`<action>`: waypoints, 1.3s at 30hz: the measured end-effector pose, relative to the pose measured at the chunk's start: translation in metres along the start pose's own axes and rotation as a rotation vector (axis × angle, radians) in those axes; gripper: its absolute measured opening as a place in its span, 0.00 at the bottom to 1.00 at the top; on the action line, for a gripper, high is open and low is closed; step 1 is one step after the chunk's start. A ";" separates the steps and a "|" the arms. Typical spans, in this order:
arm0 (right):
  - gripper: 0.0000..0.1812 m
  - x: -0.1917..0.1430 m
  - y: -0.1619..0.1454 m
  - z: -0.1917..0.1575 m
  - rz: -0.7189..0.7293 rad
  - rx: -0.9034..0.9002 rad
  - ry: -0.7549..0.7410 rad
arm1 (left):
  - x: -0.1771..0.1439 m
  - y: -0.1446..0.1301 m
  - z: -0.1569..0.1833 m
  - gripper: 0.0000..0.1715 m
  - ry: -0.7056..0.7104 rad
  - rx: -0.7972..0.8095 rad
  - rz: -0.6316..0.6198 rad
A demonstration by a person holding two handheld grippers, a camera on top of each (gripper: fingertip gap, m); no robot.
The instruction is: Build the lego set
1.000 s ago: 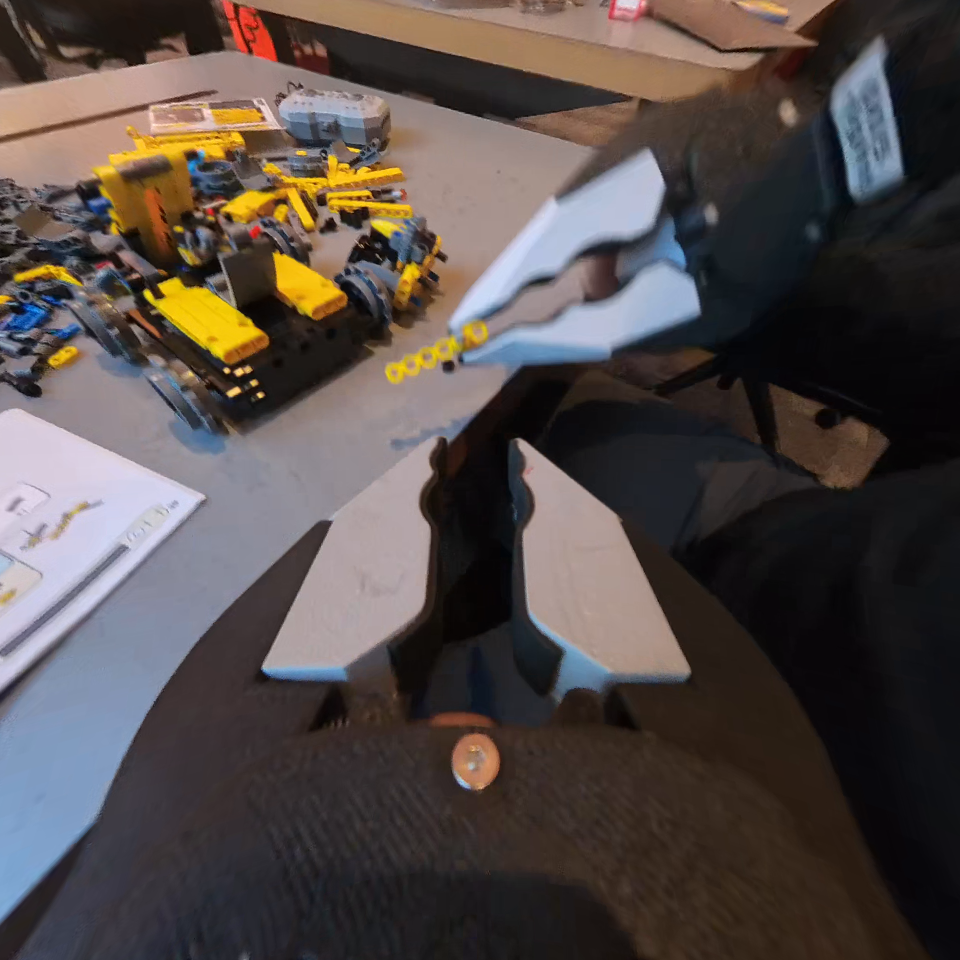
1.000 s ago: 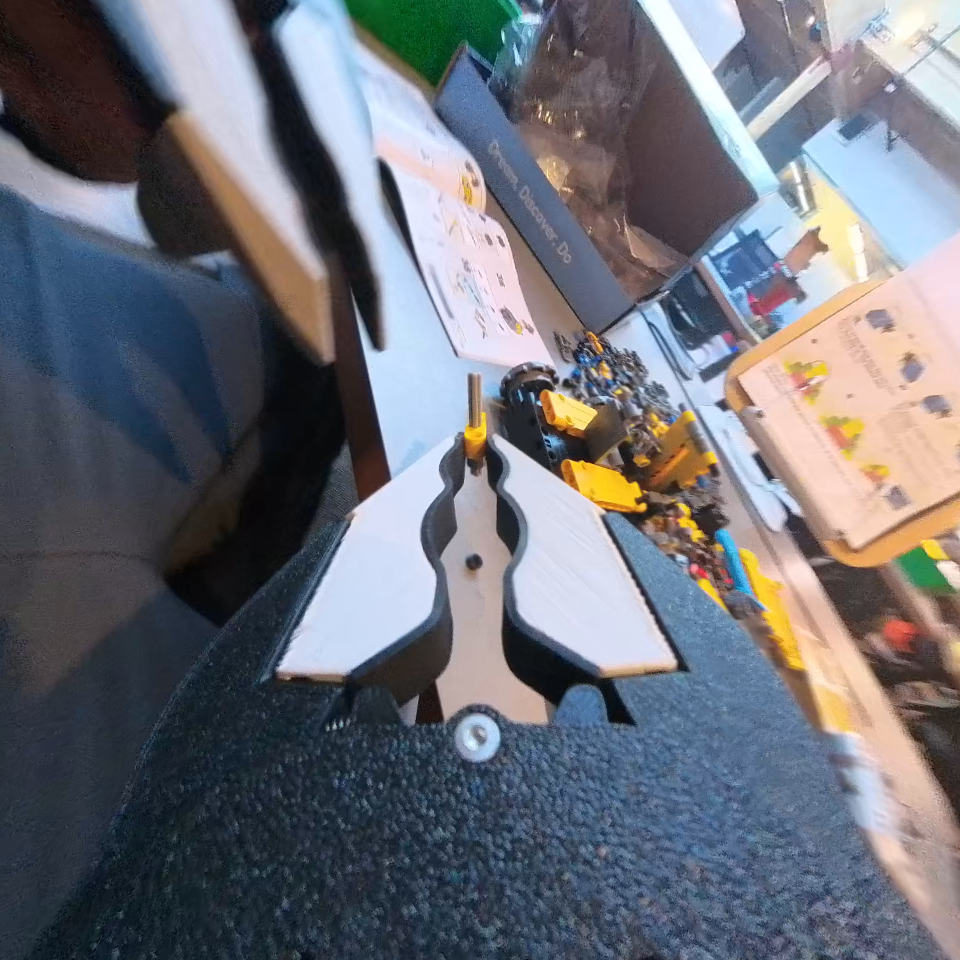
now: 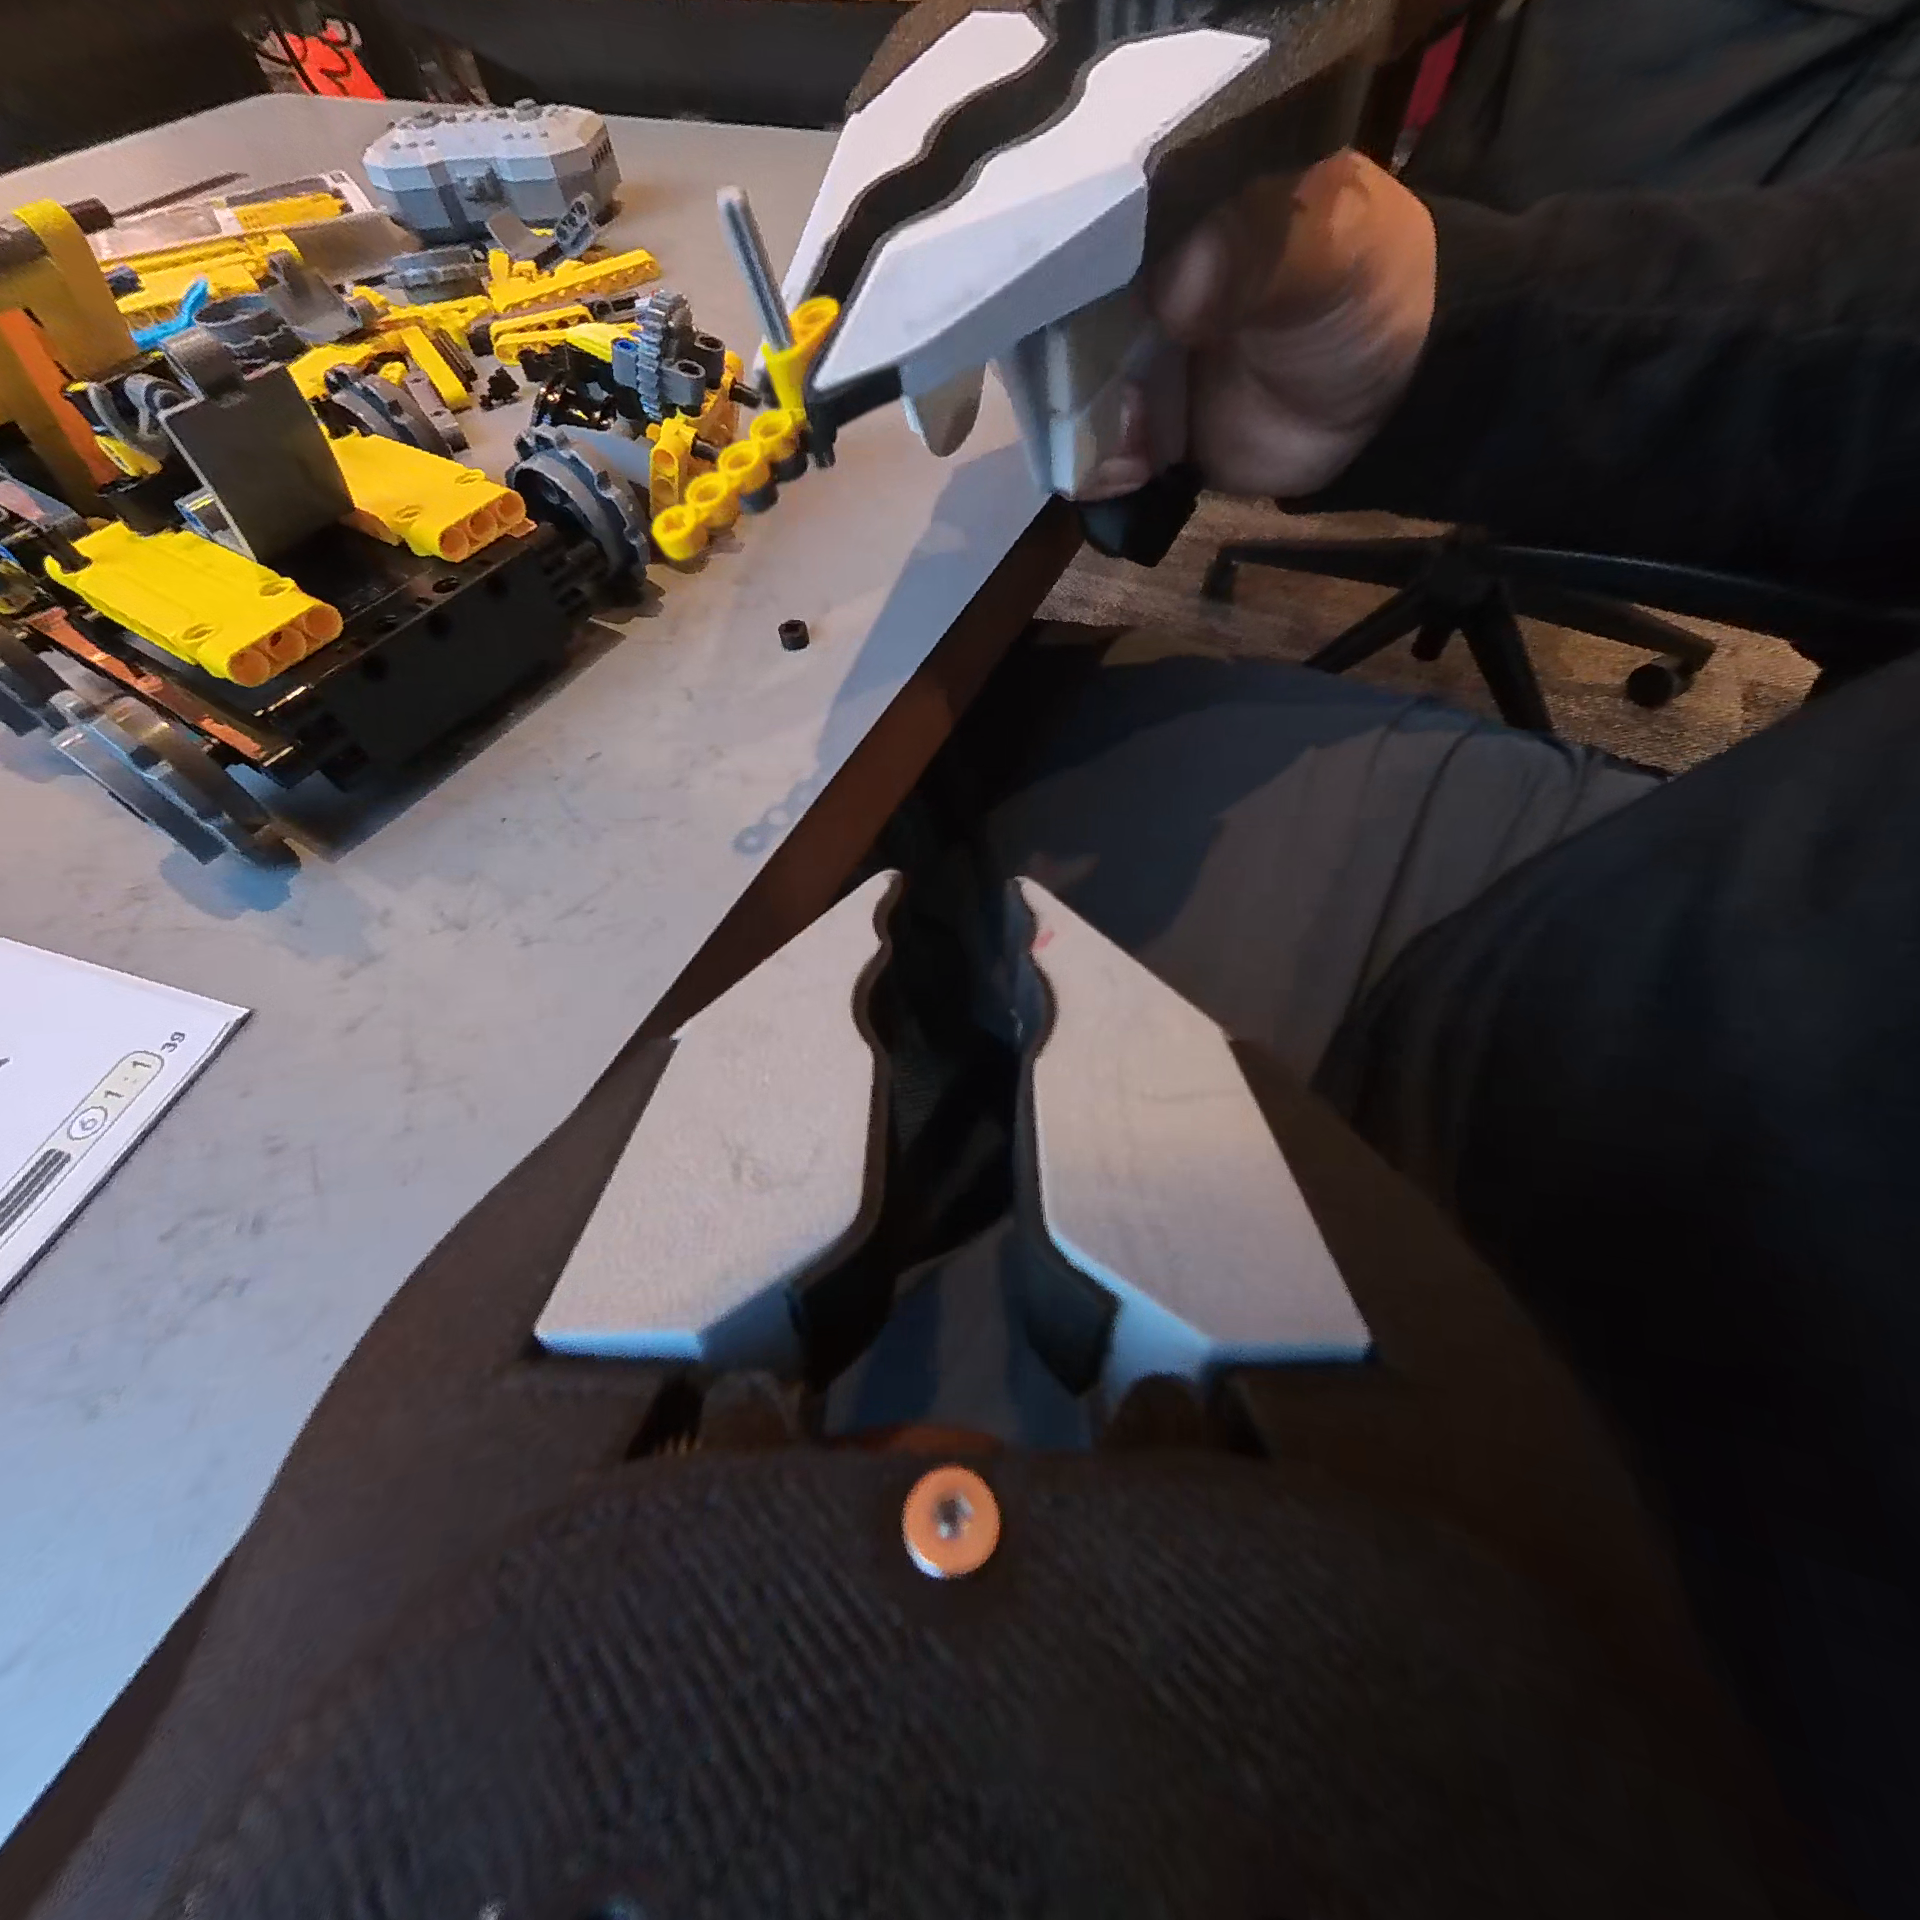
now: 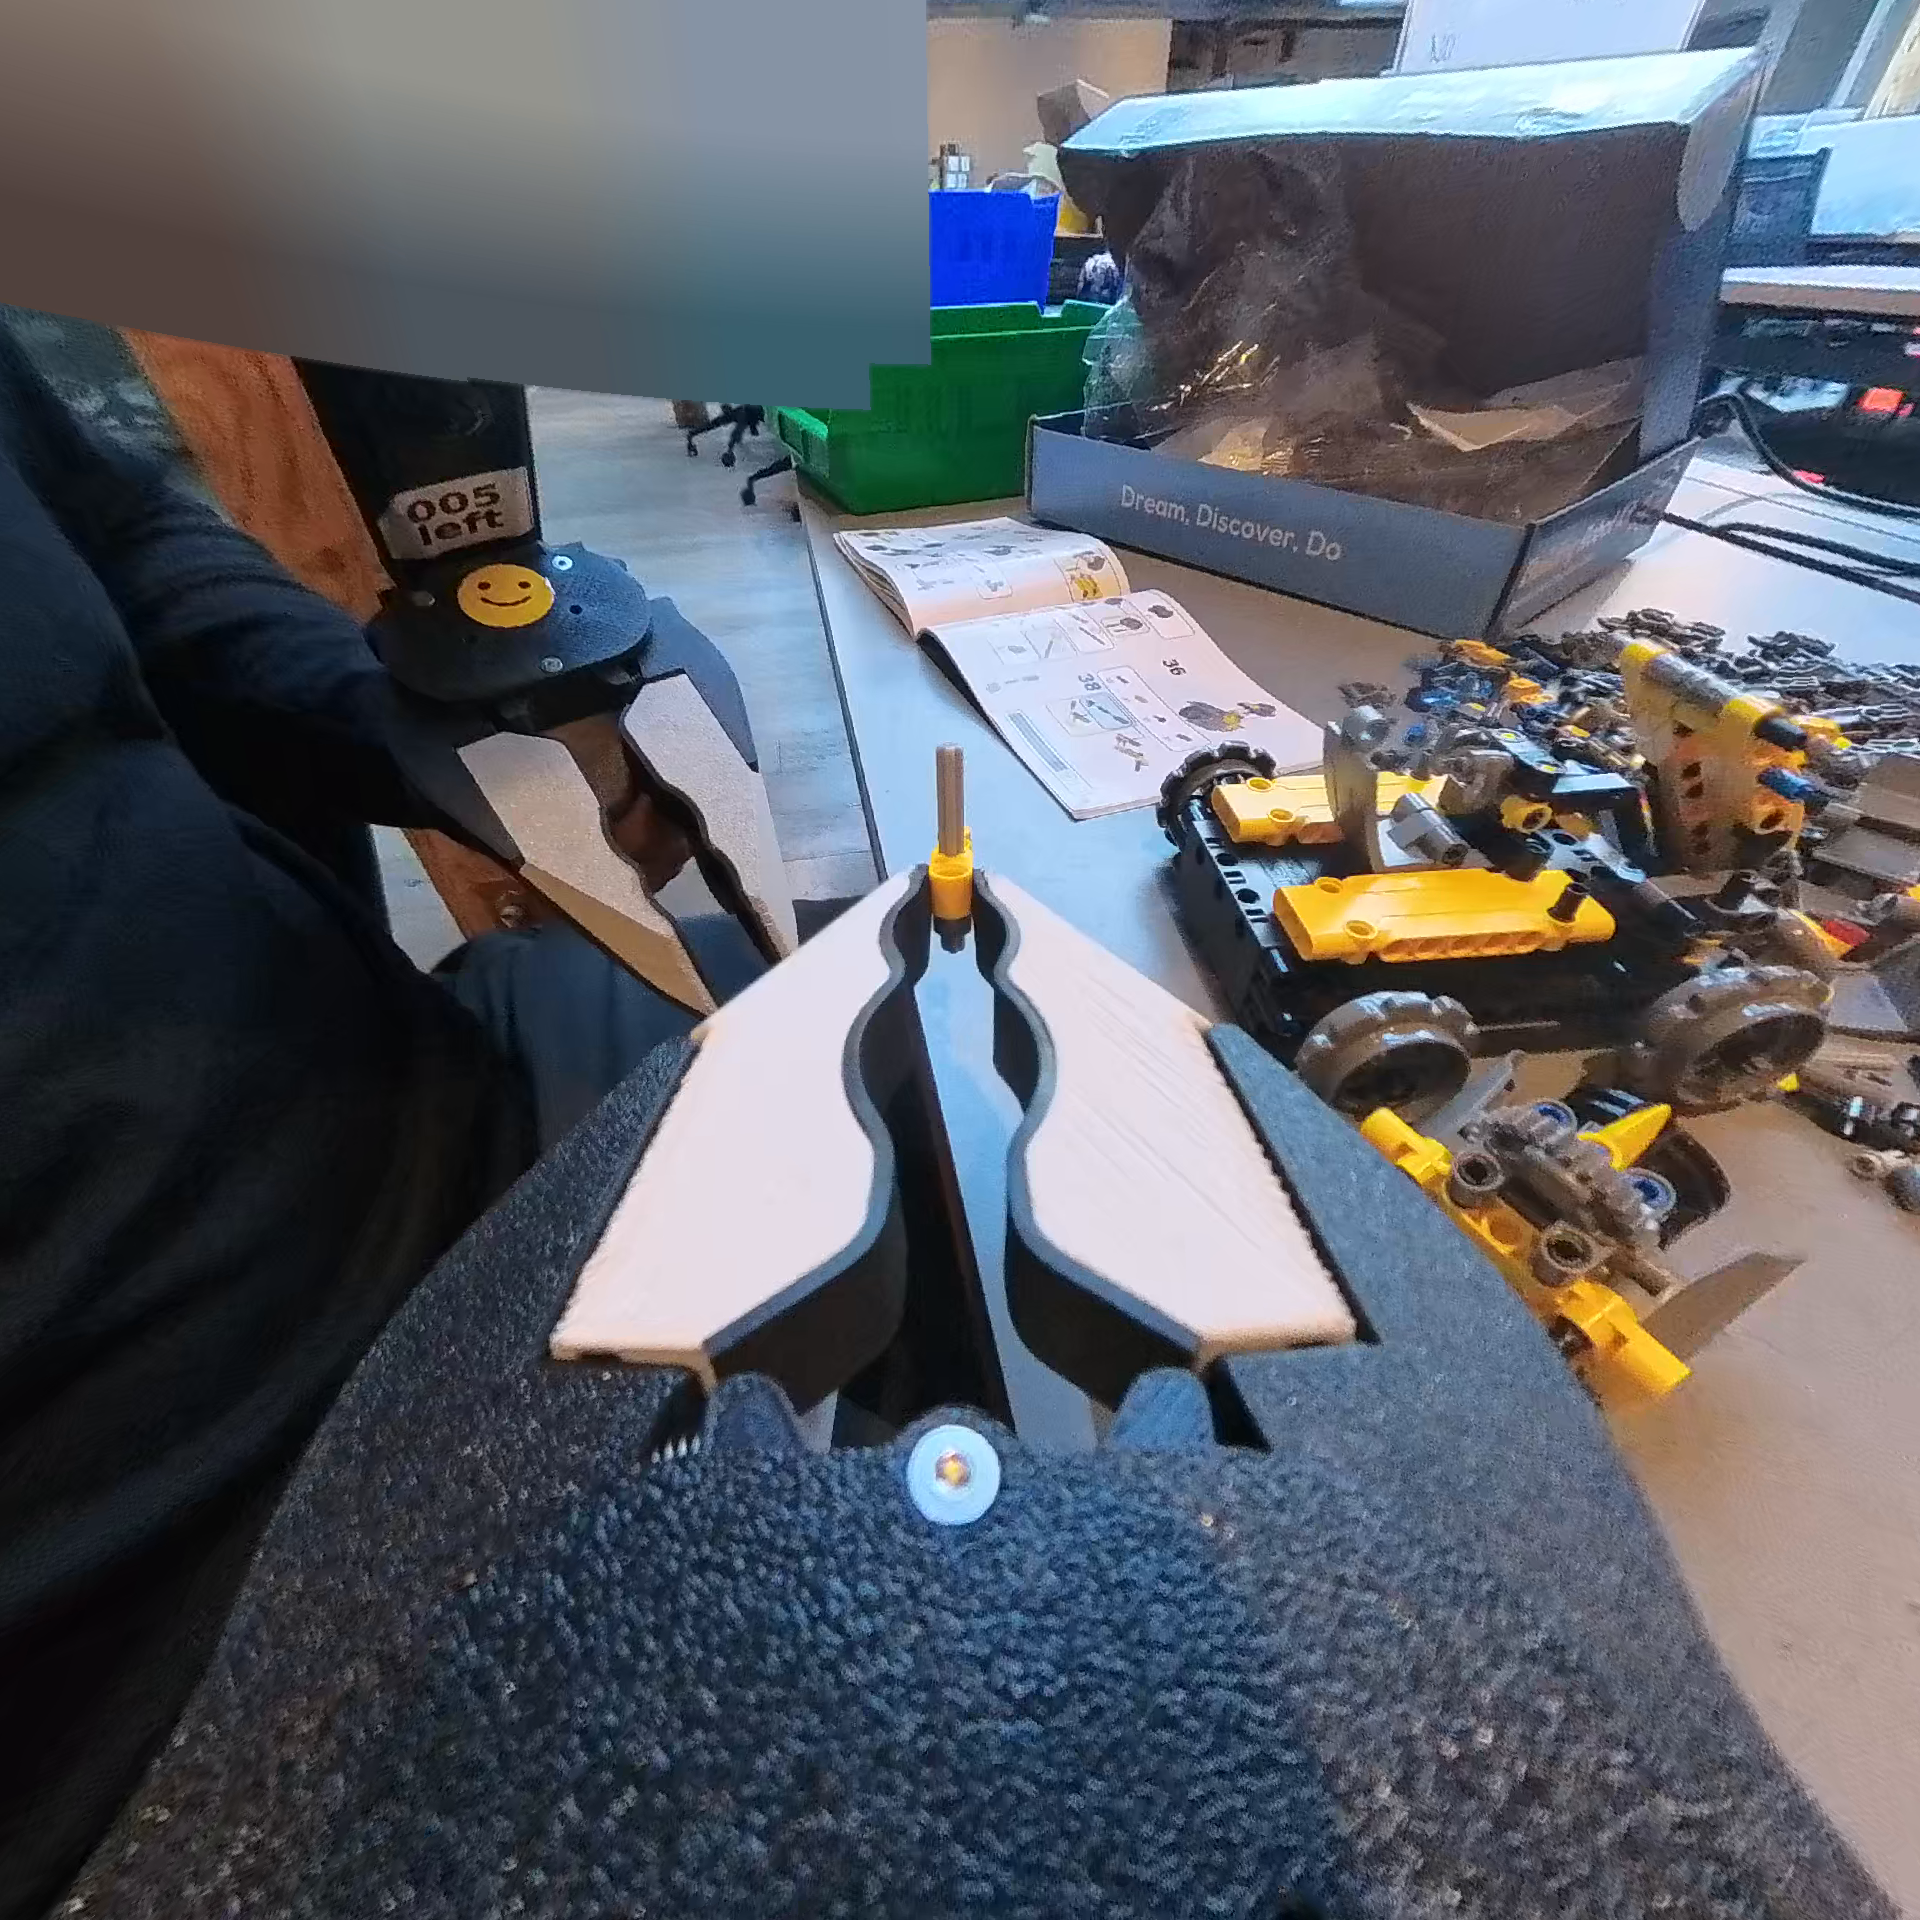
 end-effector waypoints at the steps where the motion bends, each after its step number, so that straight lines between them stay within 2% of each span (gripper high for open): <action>1: 0.04 -0.001 0.000 0.000 0.005 0.011 0.003 | 0.000 0.000 0.000 0.10 0.003 0.003 -0.002; 7: 0.04 -0.005 0.000 0.003 0.029 0.126 0.052 | -0.002 0.009 -0.008 0.10 0.029 -0.043 0.017; 10: 0.04 -0.008 0.001 0.004 0.036 0.184 0.096 | -0.006 0.032 -0.026 0.12 0.069 -0.049 0.051; 15: 0.04 -0.013 0.003 0.008 0.054 0.276 0.133 | 0.012 0.059 -0.039 0.20 -0.073 -0.031 -0.040; 17: 0.04 -0.014 0.004 0.009 0.067 0.299 0.138 | 0.025 0.067 -0.041 0.21 -0.126 -0.016 -0.033; 20: 0.04 -0.016 0.003 0.009 0.060 0.306 0.133 | 0.038 0.074 -0.038 0.13 -0.235 -0.047 -0.035; 24: 0.04 -0.016 0.003 0.009 0.049 0.299 0.135 | 0.045 0.082 -0.034 0.10 -0.352 -0.111 -0.001; 28: 0.04 -0.015 0.001 0.011 0.042 0.311 0.143 | 0.048 0.082 -0.037 0.06 -0.389 -0.114 -0.028; 33: 0.08 -0.020 -0.006 0.023 -0.115 0.263 0.028 | 0.055 0.075 -0.047 0.04 -0.295 -0.031 -0.115; 36: 0.12 -0.027 -0.012 0.029 -0.196 0.282 -0.014 | 0.059 0.067 -0.053 0.04 -0.228 -0.045 -0.162; 39: 0.12 -0.024 -0.025 0.032 -0.360 0.238 -0.090 | 0.061 0.059 -0.057 0.04 -0.207 -0.096 -0.181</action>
Point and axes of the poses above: each gripper's, where its closed fingertips meet, x out along the fingers, y out of its top, z = x × y across the jaws, the point moved 6 cm from there along -x, back along the fingers, and after that the axes turned 8 degrees about y, right-handed, at the moved point
